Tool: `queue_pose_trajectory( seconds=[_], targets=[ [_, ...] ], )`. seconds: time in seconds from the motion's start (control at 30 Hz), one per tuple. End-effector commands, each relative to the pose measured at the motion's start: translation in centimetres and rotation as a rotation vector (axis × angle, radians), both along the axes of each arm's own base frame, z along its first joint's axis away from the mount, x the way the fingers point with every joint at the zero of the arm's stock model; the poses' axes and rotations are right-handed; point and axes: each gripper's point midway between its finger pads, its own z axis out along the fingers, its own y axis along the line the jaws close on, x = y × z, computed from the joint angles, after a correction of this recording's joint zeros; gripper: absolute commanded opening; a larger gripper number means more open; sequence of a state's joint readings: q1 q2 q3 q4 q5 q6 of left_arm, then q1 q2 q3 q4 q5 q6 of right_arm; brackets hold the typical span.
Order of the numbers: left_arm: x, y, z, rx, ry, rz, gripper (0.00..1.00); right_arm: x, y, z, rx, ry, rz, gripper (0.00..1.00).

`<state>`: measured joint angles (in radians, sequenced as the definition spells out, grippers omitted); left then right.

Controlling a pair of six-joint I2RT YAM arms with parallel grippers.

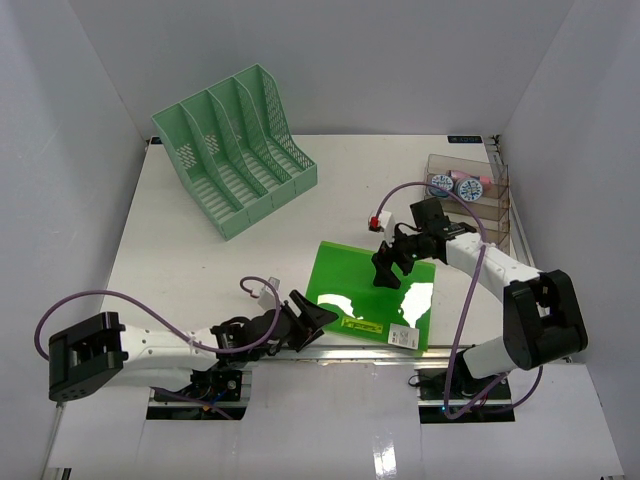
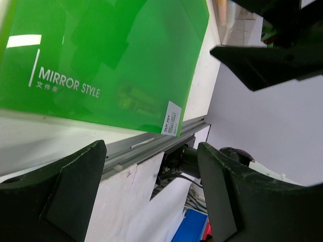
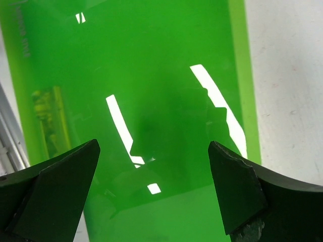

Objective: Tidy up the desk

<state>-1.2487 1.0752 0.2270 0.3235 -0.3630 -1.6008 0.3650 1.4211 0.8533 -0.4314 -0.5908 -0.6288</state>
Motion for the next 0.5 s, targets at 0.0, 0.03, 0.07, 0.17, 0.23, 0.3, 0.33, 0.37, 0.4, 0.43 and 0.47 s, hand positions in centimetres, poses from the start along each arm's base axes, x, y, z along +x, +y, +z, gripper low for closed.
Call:
queue_pose_trajectory(
  seconds=[0.0,0.03,0.07,0.17,0.23,0.3,0.33,0.37,0.4,0.43,0.47],
  targets=[
    [-0.5,-0.5,0.2,0.032,0.086,0.024,0.83,3.9,0.8,1.6,0.047,-0.057,-0.083,0.94],
    [-0.8,-0.4,-0.6,0.059,0.120,0.026,0.84,4.2,0.9,1.5,0.050,-0.055,-0.089,0.95],
    [-1.1,-0.3,-1.2,0.074,0.156,0.029,0.83,4.3,1.0,1.5,0.054,-0.054,-0.093,0.95],
    [-1.8,-0.2,-2.3,0.112,0.208,0.021,0.81,4.5,1.1,1.2,0.057,-0.048,-0.102,0.94],
    [-1.8,0.1,-3.0,0.126,0.230,0.039,0.81,4.5,1.1,0.8,0.055,-0.037,-0.108,0.95],
    [-1.7,0.2,-3.3,0.133,0.235,0.053,0.80,4.6,1.1,0.4,0.054,-0.024,-0.115,0.95],
    [-1.5,0.1,-3.3,0.134,0.234,0.061,0.80,4.5,1.0,0.1,0.051,-0.016,-0.120,0.95],
    [-1.4,0.1,-3.4,0.138,0.230,0.069,0.80,4.6,1.0,0.0,0.048,-0.016,-0.124,0.95],
    [-1.2,0.1,-3.4,0.142,0.225,0.077,0.80,4.7,1.0,-0.1,0.046,-0.016,-0.128,0.95],
    [-1.0,0.1,-3.5,0.145,0.219,0.086,0.80,4.8,1.0,-0.2,0.043,-0.015,-0.131,0.95],
    [-0.8,0.1,-3.6,0.147,0.213,0.096,0.80,4.9,0.9,-0.4,0.040,-0.014,-0.135,0.95]
  ],
)
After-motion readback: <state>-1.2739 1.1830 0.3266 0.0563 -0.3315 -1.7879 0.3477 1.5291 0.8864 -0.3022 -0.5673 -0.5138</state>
